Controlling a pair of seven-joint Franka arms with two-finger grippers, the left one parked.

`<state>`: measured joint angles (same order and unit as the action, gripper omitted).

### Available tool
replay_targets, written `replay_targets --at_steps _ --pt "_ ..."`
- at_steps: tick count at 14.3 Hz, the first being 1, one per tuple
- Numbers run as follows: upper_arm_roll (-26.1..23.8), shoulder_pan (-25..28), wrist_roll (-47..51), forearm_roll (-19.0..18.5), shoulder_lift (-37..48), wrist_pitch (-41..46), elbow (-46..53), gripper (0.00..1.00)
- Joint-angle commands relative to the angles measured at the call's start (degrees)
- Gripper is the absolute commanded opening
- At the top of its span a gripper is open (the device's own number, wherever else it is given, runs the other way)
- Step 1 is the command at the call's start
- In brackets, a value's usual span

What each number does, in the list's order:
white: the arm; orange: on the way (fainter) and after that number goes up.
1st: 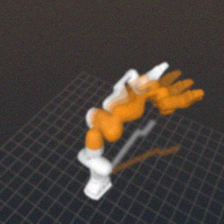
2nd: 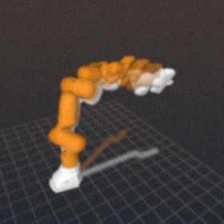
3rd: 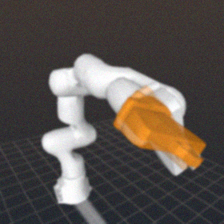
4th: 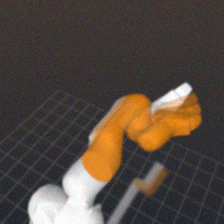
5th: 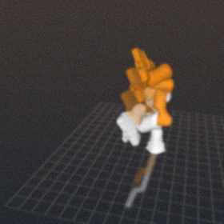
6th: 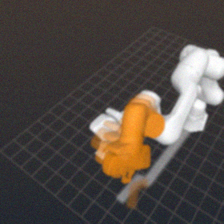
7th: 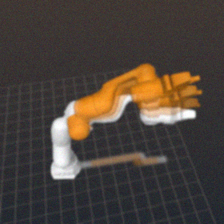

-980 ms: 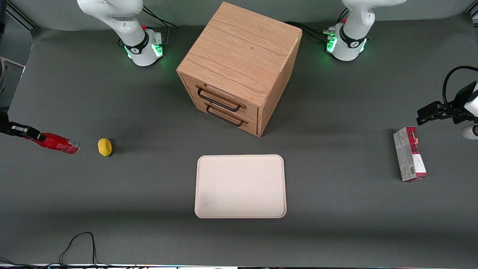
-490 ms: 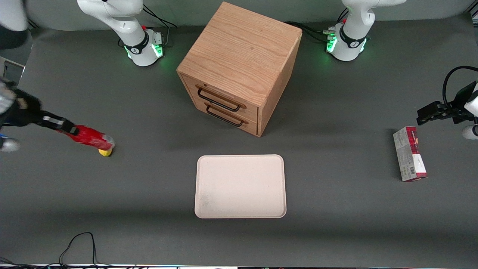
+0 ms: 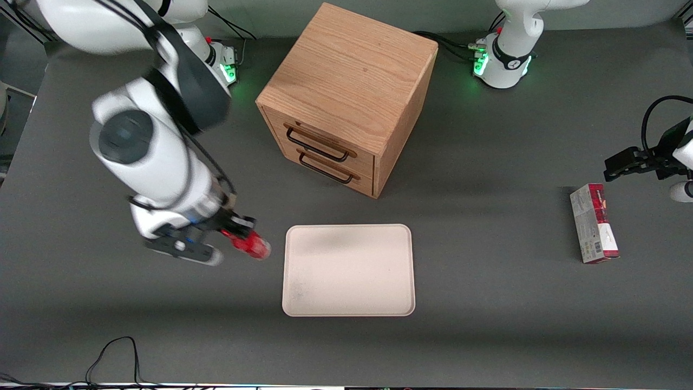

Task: Place coke bottle on tray
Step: 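Lift the bottle and carry it with the right gripper over the tray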

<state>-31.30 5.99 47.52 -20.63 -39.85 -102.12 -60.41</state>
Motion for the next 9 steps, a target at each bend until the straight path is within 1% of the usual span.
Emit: replay_targets --at_steps 1,3,4,7,9 --pt "-0.69 2.52 2.82 -2.39 -8.48 -6.48 7.58 0.00" --pt "-0.86 3.32 4.24 -7.64 -11.38 -8.88 7.59 0.00" --pt "-0.86 3.41 4.16 -8.71 -12.53 -9.93 7.59 0.00" --pt "-0.08 3.41 3.54 -10.38 -15.69 -15.64 7.41 0.00" --pt "0.01 3.41 3.63 -10.57 -17.01 -16.97 7.32 0.00"
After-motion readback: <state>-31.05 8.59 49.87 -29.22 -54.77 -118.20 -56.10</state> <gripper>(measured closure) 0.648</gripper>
